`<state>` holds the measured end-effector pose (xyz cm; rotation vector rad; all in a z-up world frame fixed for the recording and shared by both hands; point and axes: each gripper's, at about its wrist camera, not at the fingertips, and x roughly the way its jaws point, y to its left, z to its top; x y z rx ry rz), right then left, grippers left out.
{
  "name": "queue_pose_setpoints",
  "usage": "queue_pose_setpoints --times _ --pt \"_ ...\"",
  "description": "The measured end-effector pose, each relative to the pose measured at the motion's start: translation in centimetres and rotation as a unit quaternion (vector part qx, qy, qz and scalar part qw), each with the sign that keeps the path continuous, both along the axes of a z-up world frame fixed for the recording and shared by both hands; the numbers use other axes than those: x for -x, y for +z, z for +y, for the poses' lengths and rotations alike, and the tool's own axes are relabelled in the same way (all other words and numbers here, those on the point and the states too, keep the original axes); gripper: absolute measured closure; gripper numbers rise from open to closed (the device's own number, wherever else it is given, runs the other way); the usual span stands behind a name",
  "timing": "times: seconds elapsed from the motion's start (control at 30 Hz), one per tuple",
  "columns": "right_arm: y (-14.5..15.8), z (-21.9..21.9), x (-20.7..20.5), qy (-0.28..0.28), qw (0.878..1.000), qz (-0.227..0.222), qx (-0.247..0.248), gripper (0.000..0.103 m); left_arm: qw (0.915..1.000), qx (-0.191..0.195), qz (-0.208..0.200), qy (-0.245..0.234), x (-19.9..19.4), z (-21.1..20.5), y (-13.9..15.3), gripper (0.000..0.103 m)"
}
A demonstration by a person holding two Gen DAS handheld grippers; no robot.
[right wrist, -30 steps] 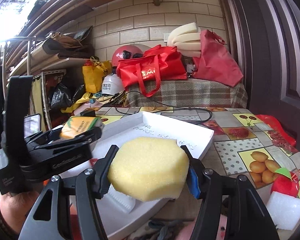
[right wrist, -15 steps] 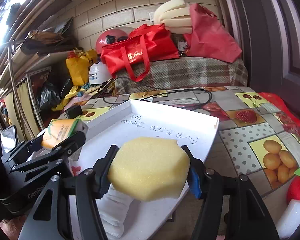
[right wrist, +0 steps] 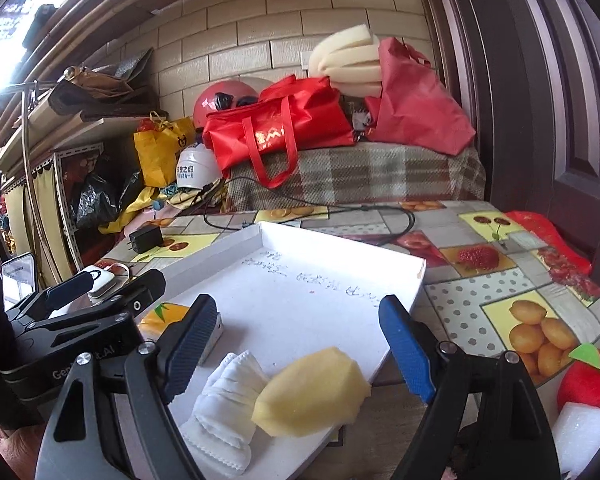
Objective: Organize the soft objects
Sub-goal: 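Open right tool to drop the sponge while left tool drops the tissue pack into box, then grasp the yellow-green sponge with left tool while right tool grasps blue tissue pack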
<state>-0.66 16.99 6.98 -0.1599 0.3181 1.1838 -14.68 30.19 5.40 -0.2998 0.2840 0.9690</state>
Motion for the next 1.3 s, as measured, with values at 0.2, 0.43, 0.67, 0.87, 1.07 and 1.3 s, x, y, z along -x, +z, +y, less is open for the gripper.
queue_pose_setpoints --times 0.2,0.43,0.67,0.87,1.07,1.3 --pt "0.1 -1.3 0.9 0.006 1.0 -0.006 -0.011 0.019 0.9989 -0.046 -0.011 -0.004 0.5 -1.8 0.4 0.002" --pt "0.1 -3.3 1.4 0.011 1.0 -0.009 -0.012 0.019 0.9984 -0.041 -0.007 -0.038 1.1 -3.5 0.5 0.002" --pt "-0.2 -6.7 1.8 0.035 0.999 0.001 -0.003 0.019 0.9942 -0.05 0.005 -0.095 2.3 -8.0 0.6 0.002" --pt "-0.2 -11.3 1.6 0.045 0.999 -0.002 0.003 0.018 0.9846 -0.049 0.02 -0.167 3.8 -12.3 0.5 0.002" --pt "-0.2 -15.8 -1.4 0.008 1.0 0.02 0.019 0.018 0.9562 -0.007 0.062 -0.286 4.4 -16.1 0.0 0.002" --pt "-0.9 -18.5 -4.6 0.024 0.995 0.052 0.086 0.018 0.9155 0.05 0.172 -0.36 2.6 -20.3 -2.1 0.002"
